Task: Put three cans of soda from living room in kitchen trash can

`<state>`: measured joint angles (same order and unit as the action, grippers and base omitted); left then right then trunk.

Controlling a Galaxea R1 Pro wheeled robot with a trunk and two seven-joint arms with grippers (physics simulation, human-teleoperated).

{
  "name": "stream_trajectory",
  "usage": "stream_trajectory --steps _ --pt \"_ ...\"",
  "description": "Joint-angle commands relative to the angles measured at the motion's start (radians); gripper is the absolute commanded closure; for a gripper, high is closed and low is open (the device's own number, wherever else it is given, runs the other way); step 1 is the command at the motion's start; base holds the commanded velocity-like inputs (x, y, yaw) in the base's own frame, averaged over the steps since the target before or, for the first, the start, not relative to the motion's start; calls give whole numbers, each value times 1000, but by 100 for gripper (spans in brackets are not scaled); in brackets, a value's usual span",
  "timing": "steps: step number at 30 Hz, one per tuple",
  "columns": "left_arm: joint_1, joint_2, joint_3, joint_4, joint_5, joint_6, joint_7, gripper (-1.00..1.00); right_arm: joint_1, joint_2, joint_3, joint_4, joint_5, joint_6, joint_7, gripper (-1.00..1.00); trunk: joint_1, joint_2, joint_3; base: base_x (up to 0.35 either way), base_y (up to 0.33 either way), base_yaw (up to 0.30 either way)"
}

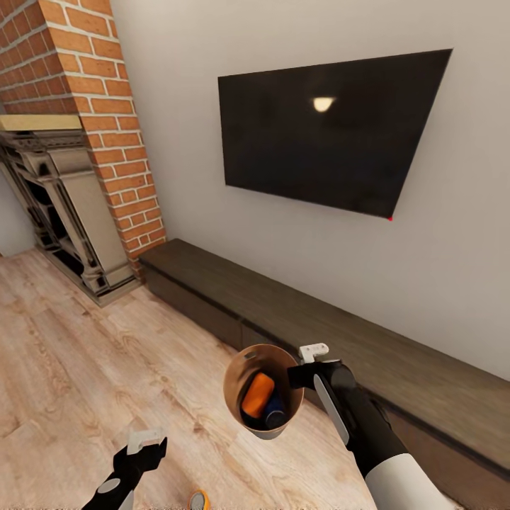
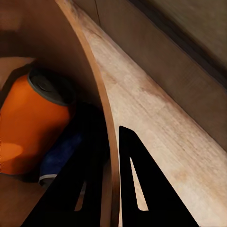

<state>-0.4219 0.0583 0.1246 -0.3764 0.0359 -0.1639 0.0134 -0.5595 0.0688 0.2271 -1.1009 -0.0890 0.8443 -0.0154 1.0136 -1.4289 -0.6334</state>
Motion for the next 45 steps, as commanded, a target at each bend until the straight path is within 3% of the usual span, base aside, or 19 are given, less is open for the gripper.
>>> stream_trajectory --steps 1,45 --pt "0 0 0 1 0 0 0 -100 0 0 0 -1 -14 -1 5 100 0 0 -2 0 0 0" --pt "0 -2 1 -1 -1 -14 -1 -100 0 -1 0 -2 -14 -1 5 100 0 0 -72 58 -59 0"
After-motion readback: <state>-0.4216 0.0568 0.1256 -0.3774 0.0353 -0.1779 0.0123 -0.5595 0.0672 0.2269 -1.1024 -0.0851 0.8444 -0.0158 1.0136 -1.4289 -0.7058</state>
